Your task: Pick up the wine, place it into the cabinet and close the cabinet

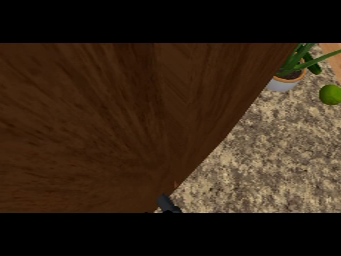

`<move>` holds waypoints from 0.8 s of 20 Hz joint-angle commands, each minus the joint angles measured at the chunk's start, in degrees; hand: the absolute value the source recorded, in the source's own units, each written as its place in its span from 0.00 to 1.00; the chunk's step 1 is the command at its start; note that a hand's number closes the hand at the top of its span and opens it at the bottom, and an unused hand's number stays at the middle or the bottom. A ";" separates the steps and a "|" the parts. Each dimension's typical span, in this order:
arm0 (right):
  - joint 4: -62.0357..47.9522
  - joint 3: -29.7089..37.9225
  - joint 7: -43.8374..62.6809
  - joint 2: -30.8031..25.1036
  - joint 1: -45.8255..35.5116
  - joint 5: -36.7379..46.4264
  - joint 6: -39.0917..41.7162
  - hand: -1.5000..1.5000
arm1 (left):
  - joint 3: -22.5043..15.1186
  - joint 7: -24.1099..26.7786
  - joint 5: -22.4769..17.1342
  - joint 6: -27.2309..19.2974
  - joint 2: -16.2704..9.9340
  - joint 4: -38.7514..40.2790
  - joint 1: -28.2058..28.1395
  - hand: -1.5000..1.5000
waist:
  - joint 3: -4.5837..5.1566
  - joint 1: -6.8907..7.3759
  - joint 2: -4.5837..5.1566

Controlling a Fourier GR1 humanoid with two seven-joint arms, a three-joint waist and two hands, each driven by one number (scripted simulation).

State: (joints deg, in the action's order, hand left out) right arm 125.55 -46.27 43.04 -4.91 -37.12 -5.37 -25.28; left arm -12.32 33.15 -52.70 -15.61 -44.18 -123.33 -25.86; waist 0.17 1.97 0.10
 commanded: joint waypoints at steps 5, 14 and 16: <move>-19.36 9.71 -1.92 4.82 -23.34 -8.51 -5.49 1.00 | 1.98 -2.67 -0.03 0.75 1.07 2.38 1.63 0.00 | -0.06 -0.20 -0.14; -43.51 14.42 -14.66 4.90 -33.31 -7.19 -0.14 1.00 | 2.32 -3.02 2.74 0.35 3.27 1.89 1.82 0.00 | -0.09 -0.10 0.04; -45.98 17.67 -16.07 4.90 -31.38 -7.04 2.76 1.00 | 4.45 -6.35 -0.02 -0.96 3.56 2.81 5.43 0.00 | -0.13 -0.98 0.11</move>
State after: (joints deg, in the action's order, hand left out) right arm 86.27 -31.54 30.12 -0.28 -66.95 -12.14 -23.89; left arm -10.15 29.65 -51.07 -16.03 -40.91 -121.23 -23.09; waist 0.08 1.56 0.16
